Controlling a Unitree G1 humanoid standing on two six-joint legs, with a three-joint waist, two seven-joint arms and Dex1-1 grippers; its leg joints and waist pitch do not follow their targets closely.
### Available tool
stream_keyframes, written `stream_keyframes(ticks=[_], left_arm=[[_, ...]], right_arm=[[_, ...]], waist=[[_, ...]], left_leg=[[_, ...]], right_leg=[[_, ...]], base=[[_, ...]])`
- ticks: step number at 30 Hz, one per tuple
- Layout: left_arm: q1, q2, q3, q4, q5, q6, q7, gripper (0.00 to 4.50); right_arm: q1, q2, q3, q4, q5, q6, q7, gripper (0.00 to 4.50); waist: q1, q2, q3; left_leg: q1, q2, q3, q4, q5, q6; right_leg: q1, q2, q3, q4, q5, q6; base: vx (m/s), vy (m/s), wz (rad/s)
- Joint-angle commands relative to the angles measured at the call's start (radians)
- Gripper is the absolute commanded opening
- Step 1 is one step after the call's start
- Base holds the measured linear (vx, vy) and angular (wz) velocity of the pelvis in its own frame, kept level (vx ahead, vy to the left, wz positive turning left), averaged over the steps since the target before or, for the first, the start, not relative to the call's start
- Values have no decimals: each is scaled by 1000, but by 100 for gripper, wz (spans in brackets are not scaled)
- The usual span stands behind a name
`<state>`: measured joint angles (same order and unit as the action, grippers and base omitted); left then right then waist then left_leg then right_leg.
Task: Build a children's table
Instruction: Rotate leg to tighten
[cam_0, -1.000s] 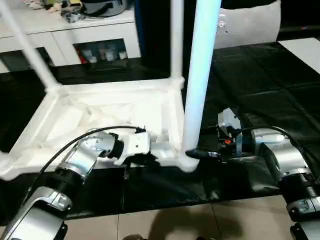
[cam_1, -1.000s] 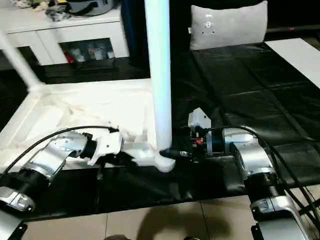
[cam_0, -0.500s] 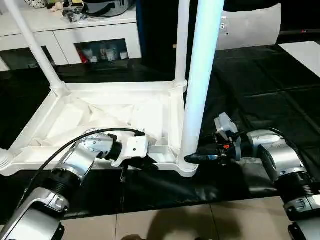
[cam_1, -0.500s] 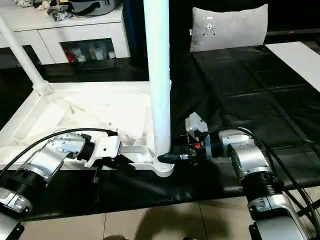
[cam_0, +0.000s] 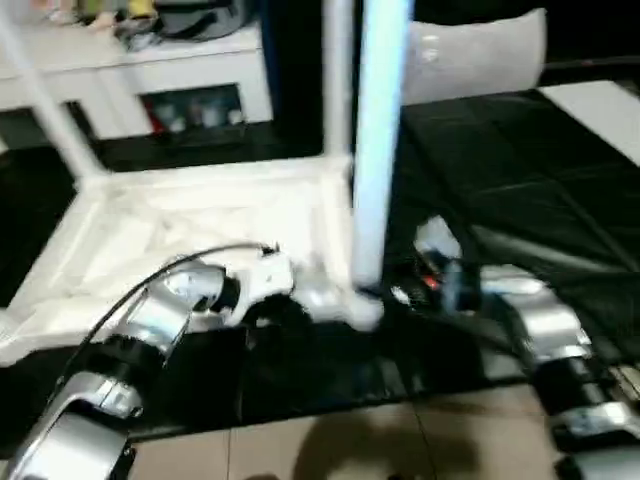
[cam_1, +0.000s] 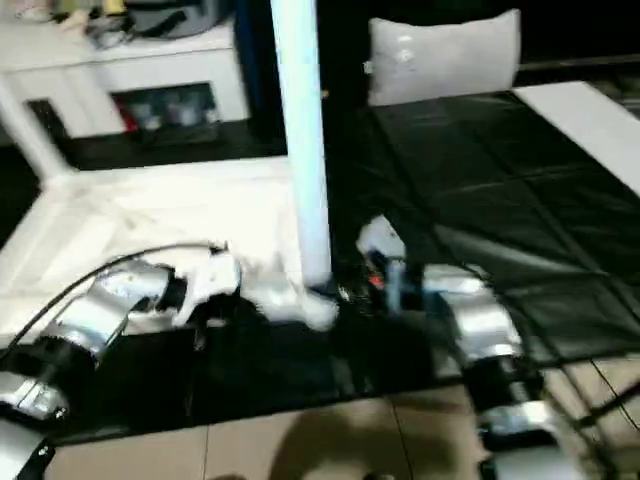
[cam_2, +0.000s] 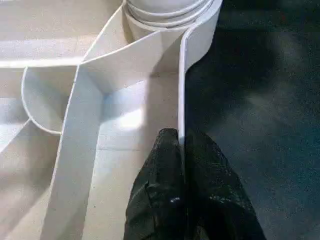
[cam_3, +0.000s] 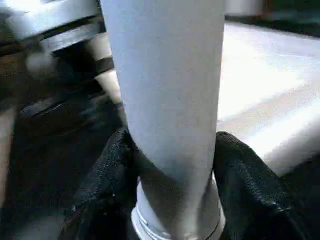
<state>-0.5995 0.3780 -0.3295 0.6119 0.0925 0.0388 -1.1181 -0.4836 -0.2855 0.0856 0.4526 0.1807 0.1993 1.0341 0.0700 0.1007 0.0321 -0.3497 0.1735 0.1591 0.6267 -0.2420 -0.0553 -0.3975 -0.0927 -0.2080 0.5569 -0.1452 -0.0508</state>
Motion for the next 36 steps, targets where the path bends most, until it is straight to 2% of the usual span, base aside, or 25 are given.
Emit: stream_keyframes(ticks=[1, 2, 3, 4, 5, 6, 7, 8, 10, 11, 13, 16, 20, 22, 23, 25, 26, 27, 28, 30, 32, 34, 36], left_arm=[[-24, -50, -9, -20, -5, 40, 66, 0], [-35, -64, -1, -19, -4, 64, 96, 0], [-63, -100, 15, -6, 0, 109, 168, 0], [-75, -120, 23, -2, 5, 134, 203, 0], [-87, -142, 31, 3, 13, 159, 243, 0], [-94, -155, 35, 6, 19, 173, 268, 0], [-105, -177, 33, 15, 35, 181, 307, 0], [-105, -177, 33, 15, 35, 181, 307, 0], [-114, -213, 33, 27, 52, 183, 357, 0], [-114, -215, 33, 27, 51, 185, 359, 0], [-108, -209, 25, 26, 57, 177, 354, 0], [-88, -174, 18, 19, 66, 158, 344, 0], [-75, -147, 17, 16, 72, 134, 323, 0], [-63, -120, 14, 15, 73, 108, 287, 0], [-57, -105, 9, 14, 74, 81, 266, 0], [-53, -94, 5, 13, 72, 71, 246, 0], [-40, -66, -8, 6, 62, 27, 191, 0], [-40, -66, -8, 6, 62, 27, 191, 0], [-28, -37, -21, -3, 57, -1, 138, 0], [-22, -18, -31, -7, 54, -40, 101, 0], [-12, 5, -44, -24, 44, -59, 42, 0], [-5, 32, -64, -43, 42, -79, -19, 0], [-1, 46, -73, -54, 36, -100, -57, 0]], right_arm=[[-25, 46, 14, -11, -16, 46, -110, 188], [-27, 65, 12, -17, -25, 71, -157, 188], [-42, 111, 1, -8, -46, 115, -272, 188], [-48, 135, -3, -5, -60, 132, -329, 188], [-57, 164, -11, 2, -74, 146, -396, 188], [-63, 182, -16, 7, -83, 152, -438, 188], [-80, 218, -33, 28, -83, 148, -502, 188], [-80, 218, -33, 28, -83, 148, -502, 188], [-97, 253, -57, 51, -79, 121, -565, 188], [-95, 250, -56, 51, -80, 112, -564, 188], [-82, 235, -49, 41, -79, 82, -539, 244], [-42, 197, -55, -8, -70, 52, -473, 280], [-18, 160, -70, -36, -43, 60, -411, 307], [-2, 88, -53, -42, -41, 34, -314, 325], [3, 51, -49, -43, -38, 22, -266, 337], [1, 30, -55, -42, -29, 20, -237, 350], [-4, -13, -64, -41, -16, 12, -175, 357], [-4, -13, -64, -41, -16, 12, -175, 357], [-13, -51, -64, -35, -15, -4, -126, 370], [-23, -77, -62, -27, -15, -8, -97, 387], [-34, -107, -51, -24, -11, -14, -37, 407], [-45, -152, -15, -16, -20, -24, 48, 428], [-54, -175, 5, -6, -20, -26, 104, 428]], waist=[[-9, -9, -58], [-22, 8, -55], [-30, 4, -52], [-44, 4, -51], [-55, 8, -55], [-62, 9, -56], [-65, 10, -56], [-73, 10, -58], [-74, 11, -61], [-71, 10, -64], [-67, 10, -68], [-56, 6, -75], [-49, 5, -81], [-35, 1, -76], [-28, 0, -74], [-24, -2, -70], [-25, -5, -69], [-23, -5, -69], [-24, -3, -67], [-22, -2, -68], [-19, -2, -69], [-13, 0, -70], [-3, -2, -71]], left_leg=[[4, 49, -23, -73, -165, 37], [-2, 54, -29, -76, -177, 45], [-1, 58, -30, -78, -194, 46], [10, 57, -31, -78, -225, 36], [5, 55, -36, -77, -220, 33], [-1, 53, -36, -76, -201, 39], [-1, 50, -36, -75, -196, 42], [-5, 46, -35, -74, -176, 51], [-10, 48, -36, -72, -140, 68], [-12, 51, -37, -72, -117, 79], [-16, 56, -39, -70, -77, 99], [-22, 61, -41, -66, 6, 136], [-25, 64, -41, -60, 57, 166], [-25, 61, -34, -58, 38, 175], [-24, 59, -31, -58, 16, 169], [-24, 57, -29, -61, -13, 154], [-25, 56, -29, -61, -22, 151], [-24, 54, -29, -61, -32, 150], [-22, 58, -30, -63, -39, 144], [-20, 60, -31, -63, -45, 140], [-21, 62, -31, -62, -41, 140], [-20, 63, -30, -61, -38, 147], [-20, 65, -30, -60, -25, 152]], right_leg=[[65, -78, 49, -109, -509, 56], [68, -76, 49, -106, -482, 53], [65, -72, 49, -111, -485, 56], [63, -72, 42, -117, -497, 49], [72, -77, 43, -112, -472, 41], [73, -80, 47, -110, -451, 38], [72, -81, 47, -110, -448, 34], [73, -82, 50, -108, -432, 24], [73, -84, 54, -101, -392, 12], [75, -86, 57, -94, -359, 4], [76, -89, 65, -80, -294, -16], [80, -92, 73, -55, -177, -51], [79, -94, 77, -42, -115, -68], [75, -92, 76, -48, -144, -66], [73, -91, 76, -52, -186, -57], [73, -89, 74, -61, -256, -35], [73, -88, 73, -63, -273, -27], [74, -87, 71, -65, -290, -20], [71, -87, 72, -67, -309, -13], [66, -84, 73, -66, -315, -9], [67, -85, 74, -62, -298, -15], [65, -85, 75, -58, -284, -25], [65, -86, 76, -55, -271, -35]], base=[[0, 0, 0], [0, 0, 0], [0, 0, 0], [0, 0, 0], [0, 0, 0], [0, 0, 0], [0, 0, 0], [0, 0, 0], [0, 0, 0], [0, 0, 0], [0, 0, 0], [0, 0, 0], [0, 0, 0], [0, 0, 0], [0, 0, 0], [0, 0, 0], [0, 0, 0], [0, 0, 0], [0, 0, 0], [0, 0, 0], [0, 0, 0], [0, 0, 0], [0, 0, 0]])
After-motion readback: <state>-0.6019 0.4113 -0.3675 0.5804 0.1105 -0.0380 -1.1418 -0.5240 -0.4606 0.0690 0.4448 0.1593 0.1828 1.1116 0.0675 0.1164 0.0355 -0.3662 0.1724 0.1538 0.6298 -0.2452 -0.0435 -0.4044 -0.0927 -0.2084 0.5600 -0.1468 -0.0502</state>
